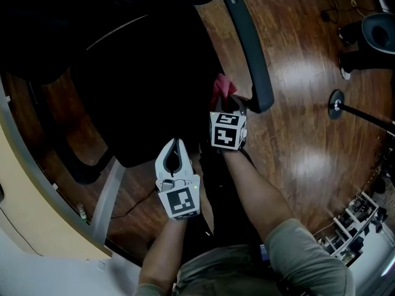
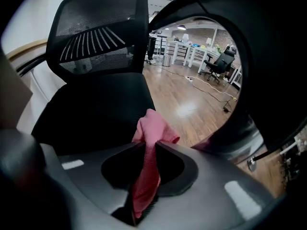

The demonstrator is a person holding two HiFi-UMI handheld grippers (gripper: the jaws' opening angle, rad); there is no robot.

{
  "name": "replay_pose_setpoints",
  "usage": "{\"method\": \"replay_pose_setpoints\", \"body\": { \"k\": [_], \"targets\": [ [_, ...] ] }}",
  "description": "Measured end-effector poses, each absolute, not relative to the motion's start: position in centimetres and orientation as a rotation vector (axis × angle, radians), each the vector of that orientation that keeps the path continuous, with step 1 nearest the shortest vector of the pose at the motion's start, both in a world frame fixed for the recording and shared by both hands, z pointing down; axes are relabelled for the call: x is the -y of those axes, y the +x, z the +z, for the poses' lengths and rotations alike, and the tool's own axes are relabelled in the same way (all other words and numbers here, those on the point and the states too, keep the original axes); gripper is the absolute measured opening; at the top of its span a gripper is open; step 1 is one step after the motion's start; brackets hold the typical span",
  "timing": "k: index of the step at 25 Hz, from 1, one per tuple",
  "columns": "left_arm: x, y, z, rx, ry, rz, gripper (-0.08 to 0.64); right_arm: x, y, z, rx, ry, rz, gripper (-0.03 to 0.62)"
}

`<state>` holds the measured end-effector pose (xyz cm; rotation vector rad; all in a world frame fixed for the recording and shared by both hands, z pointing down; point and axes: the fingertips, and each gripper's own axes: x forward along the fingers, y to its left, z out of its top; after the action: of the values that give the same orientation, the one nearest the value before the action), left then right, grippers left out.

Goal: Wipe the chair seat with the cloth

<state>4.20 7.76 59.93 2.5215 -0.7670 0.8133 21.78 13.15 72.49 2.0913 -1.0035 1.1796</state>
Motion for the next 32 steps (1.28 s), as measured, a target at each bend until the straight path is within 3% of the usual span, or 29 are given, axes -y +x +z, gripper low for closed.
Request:
{"method": "replay_pose_setpoints", "body": {
  "k": [8,22,32],
  "targets": [
    [-5.6,-1.8,58.6,0.927,2.449,0.798,0.005,-9.3,18.0,69.5,1.138,2.060,1.057,0.058],
    [-2.5,-19.0,60.1,1.327,2.190,0.758,0.005,2.0,-9.9,67.5,1.855,1.491,0.761,0.060],
    [-2.6,-24.3,61.4,1.348,2.161,0.753,0.005,1.2,-19.2,70.7,1.905,1.294,0.793,0.060]
  ]
}}
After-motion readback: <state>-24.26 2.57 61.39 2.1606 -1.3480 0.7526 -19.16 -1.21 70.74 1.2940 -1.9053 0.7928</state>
